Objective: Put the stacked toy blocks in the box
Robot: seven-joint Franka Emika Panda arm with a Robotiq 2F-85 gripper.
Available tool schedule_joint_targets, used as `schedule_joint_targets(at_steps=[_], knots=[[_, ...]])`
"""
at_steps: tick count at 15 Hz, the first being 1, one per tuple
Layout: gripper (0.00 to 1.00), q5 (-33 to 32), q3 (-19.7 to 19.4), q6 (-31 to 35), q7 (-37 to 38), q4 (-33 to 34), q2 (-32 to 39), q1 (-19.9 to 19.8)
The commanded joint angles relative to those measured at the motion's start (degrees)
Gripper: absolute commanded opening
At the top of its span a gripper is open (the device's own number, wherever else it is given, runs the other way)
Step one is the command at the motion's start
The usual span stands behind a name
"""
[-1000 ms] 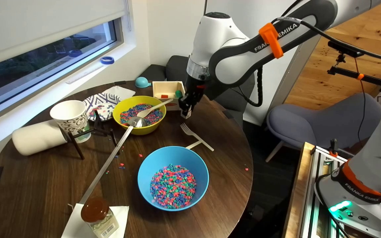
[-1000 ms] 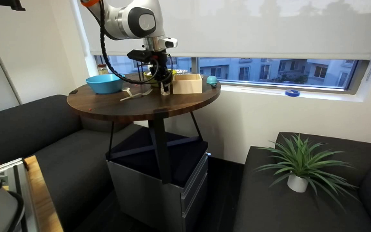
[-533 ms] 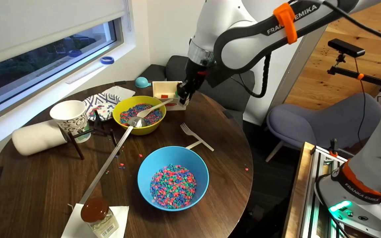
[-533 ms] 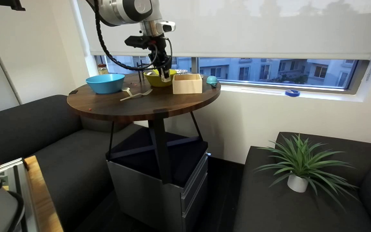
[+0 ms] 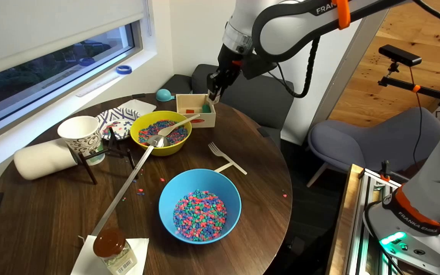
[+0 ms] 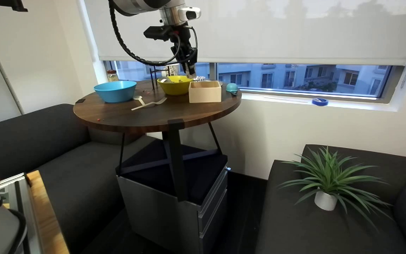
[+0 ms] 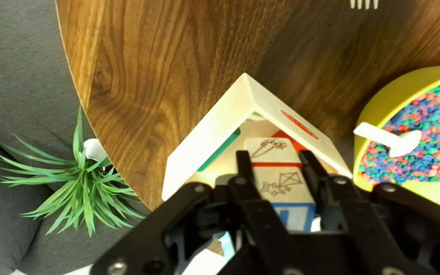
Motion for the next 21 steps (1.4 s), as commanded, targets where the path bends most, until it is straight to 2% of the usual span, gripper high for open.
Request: schedule_joint_targets(at_steps=[1, 8, 15, 16, 17, 18, 21], knots=[[0.1, 0.79, -0.42, 0.21, -1.62, 4.51, 5.2, -0.47], [0.1, -2.5, -2.09, -0.66, -1.15, 13.2, 14.22, 0.35], [0.1, -1.02, -2.06, 0.25, -4.85, 16.0, 18.38, -0.1], [0.29, -0.87, -2.01, -0.19, -5.31, 16.29, 18.34, -0.12], [0.6, -1.52, -2.33, -1.05, -5.38, 16.43, 18.0, 0.09], [0.61, -1.92, -2.54, -1.17, -5.55, 16.36, 17.46, 0.19], [0.81, -1.91, -2.65, -3.31, -5.89, 15.45, 14.32, 0.13]])
